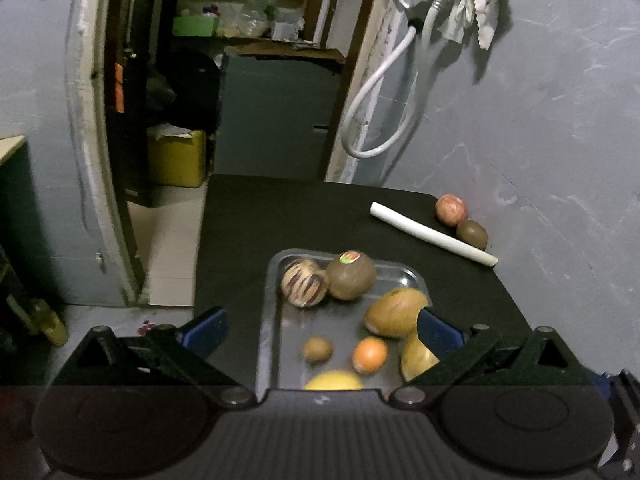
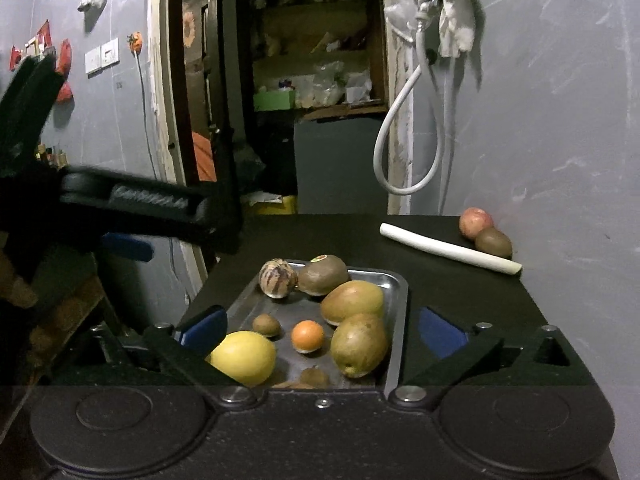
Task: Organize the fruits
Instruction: 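Lift both open tools away from the tray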
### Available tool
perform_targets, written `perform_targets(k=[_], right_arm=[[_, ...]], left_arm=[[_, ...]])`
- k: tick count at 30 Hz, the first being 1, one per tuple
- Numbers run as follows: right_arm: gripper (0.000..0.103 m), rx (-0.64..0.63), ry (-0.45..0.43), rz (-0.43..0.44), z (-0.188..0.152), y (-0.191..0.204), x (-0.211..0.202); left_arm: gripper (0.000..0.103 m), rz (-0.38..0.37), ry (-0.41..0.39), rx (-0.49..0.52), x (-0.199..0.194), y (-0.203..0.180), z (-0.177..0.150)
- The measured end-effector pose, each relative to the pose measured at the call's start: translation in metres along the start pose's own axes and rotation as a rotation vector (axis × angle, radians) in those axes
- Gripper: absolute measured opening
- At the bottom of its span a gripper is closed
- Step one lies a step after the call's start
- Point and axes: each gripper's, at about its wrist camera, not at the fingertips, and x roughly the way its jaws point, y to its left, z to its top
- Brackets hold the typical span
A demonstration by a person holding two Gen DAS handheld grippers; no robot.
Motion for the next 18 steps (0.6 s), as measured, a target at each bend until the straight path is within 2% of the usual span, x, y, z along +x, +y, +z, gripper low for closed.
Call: perform_targets(k=[10,18], right_arm=[[0.102,0.017,-0.045,-0.060,-0.016,0.023,-0.067],[0.102,0.005,-0.083,-0.097,-0.028,0.030,-0.110]], left_arm=[[0.102,0.037,-0.060,0.006,-0.080,0.020,-0.041],[0.102,0.064,-0.103,0.016,-0.127,0.030,-0.073]])
